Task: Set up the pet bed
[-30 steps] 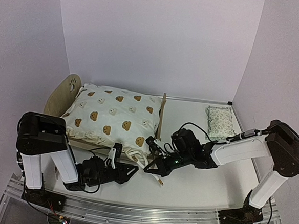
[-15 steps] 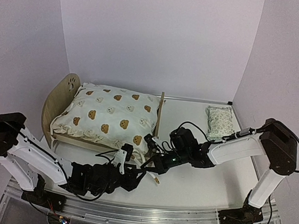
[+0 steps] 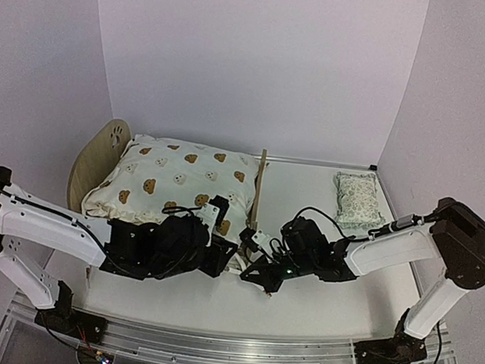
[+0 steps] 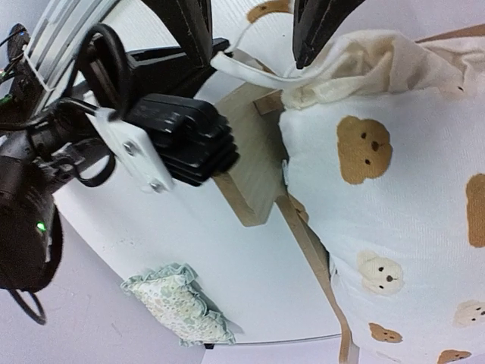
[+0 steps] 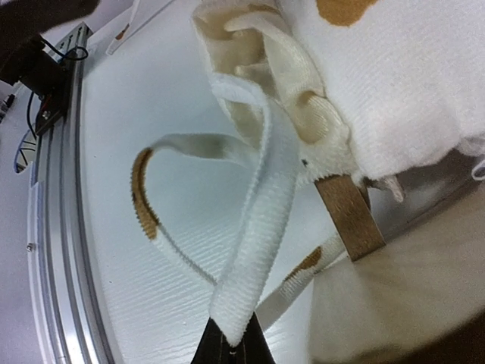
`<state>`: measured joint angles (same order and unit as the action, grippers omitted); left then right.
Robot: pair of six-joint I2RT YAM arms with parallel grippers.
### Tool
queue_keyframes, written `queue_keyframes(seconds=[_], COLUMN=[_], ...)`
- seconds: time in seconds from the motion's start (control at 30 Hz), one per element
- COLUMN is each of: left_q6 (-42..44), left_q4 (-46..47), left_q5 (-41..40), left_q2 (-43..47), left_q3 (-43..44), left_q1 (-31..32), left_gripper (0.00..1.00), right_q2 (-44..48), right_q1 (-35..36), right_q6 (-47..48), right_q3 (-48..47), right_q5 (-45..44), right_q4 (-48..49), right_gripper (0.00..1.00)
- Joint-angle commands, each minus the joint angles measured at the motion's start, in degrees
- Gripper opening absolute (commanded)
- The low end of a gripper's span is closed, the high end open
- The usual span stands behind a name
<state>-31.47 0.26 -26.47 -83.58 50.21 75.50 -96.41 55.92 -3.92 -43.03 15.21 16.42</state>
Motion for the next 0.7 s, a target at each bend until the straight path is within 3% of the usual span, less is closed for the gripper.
queue_keyframes(seconds=[0.0,0.33,0.67], left_q6=[4.4,5.2,6.9], left_q4=[-6.7,-7.7,-1.6], left_q5=[5.0,6.0,13.0], left_q2=[-4.0,-8.5,-10.3], left_q3=[6.0,6.9,5.0], left_q1=[-1.7,-4.1,-4.4], left_gripper=[0.36,0.34,0.36], right_q2=[0.7,5.3,6.9], right_q1=[2.3,6.8,8.1], right_q6=[5.2,9.4,10.5], right_q3=[2.5,6.1,6.4], right_q5=[-3.7,-6.0,-7.2], right_q4=[-7.5,-3.5,-0.6], right_gripper=[0.00,0.00,0.00])
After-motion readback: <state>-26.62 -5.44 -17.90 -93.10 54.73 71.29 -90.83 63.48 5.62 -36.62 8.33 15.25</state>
